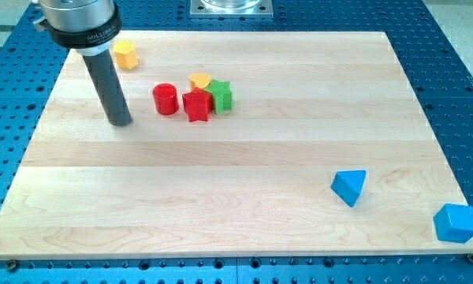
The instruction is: Move the red circle into the yellow heart
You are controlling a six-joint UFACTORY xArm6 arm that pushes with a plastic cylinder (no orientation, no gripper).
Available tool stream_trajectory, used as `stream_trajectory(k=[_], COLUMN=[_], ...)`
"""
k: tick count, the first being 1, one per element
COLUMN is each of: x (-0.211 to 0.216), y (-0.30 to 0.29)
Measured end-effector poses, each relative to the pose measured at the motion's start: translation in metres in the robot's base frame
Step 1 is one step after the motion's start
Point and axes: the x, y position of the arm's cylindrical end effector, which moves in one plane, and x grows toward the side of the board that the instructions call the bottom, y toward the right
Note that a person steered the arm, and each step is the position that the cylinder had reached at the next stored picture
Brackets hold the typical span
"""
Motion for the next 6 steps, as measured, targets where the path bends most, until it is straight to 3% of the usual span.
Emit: stream_trajectory(k=[2,5,6], x=[-0.017,-0.012,-0.013], y=[0.067,-0.111,-0.135])
